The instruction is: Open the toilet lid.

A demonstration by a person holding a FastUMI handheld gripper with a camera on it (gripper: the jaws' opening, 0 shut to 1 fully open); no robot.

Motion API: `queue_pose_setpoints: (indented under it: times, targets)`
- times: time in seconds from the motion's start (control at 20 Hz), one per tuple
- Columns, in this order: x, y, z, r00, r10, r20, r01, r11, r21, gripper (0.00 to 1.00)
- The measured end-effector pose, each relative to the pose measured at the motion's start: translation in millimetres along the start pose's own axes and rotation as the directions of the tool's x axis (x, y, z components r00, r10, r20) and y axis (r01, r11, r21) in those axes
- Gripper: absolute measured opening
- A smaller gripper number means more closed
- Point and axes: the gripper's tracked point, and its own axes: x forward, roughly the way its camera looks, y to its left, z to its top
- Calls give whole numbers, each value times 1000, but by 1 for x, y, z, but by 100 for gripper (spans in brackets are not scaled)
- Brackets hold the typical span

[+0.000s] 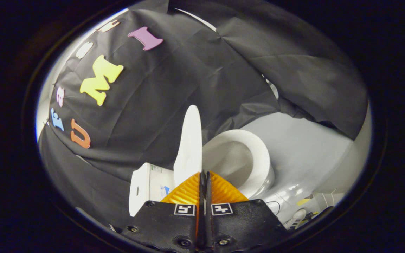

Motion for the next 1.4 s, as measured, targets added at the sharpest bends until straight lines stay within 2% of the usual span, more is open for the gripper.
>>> queue_pose_setpoints:
  times: [0.25, 0.7, 1.4]
  targets:
    - [-6, 25, -1, 998, -47, 49, 52, 993, -103, 4]
    - [-13, 75, -6, 998, -21, 64, 30, 989, -147, 4]
    - [-23, 143, -27, 997, 25, 76, -3, 962, -275, 4]
